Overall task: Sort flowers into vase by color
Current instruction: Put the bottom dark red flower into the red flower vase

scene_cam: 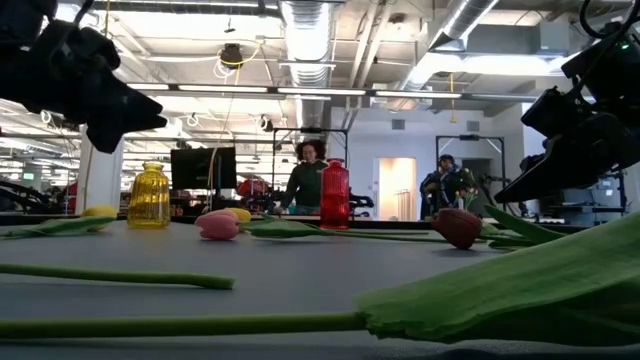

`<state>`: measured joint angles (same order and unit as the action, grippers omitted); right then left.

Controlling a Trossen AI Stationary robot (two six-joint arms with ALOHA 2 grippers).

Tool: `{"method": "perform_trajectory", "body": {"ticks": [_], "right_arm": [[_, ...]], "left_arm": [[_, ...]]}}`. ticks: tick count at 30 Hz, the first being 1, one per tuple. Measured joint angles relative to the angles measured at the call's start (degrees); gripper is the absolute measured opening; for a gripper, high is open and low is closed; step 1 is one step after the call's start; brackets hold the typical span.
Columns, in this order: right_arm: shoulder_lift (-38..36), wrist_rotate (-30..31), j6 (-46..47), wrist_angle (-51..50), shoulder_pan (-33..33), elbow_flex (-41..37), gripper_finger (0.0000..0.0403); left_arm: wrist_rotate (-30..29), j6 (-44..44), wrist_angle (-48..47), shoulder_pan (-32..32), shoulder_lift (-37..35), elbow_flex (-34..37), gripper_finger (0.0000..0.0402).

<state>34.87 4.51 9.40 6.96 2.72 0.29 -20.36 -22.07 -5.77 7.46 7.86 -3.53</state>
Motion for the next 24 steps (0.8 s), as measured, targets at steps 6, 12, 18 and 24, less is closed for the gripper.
{"method": "perform_trajectory", "body": {"ticks": [6, 12, 18, 24], "right_arm": [[0.0, 0.0, -3.9, 3.7, 0.1, 0.0, 0.0230], [0.0, -0.1, -5.8, 7.3, 0.1, 2.2, 0.0230], [0.0, -7.9, -8.3, 10.3, -0.3, 8.1, 0.0230], [0.0, -10.5, -4.8, 21.5, -2.5, 11.6, 0.0230]], "left_arm": [[-3.0, 0.0, 2.2, 0.0, 0.0, 0.1, 0.0125], [-1.9, 5.3, 8.3, 0.0, 1.1, 0.1, 0.0125], [0.1, 11.4, 18.2, 0.0, 9.3, 0.1, 0.0125], [1.1, 17.7, 31.8, 0.0, 20.1, 0.0, 0.0125]]}}
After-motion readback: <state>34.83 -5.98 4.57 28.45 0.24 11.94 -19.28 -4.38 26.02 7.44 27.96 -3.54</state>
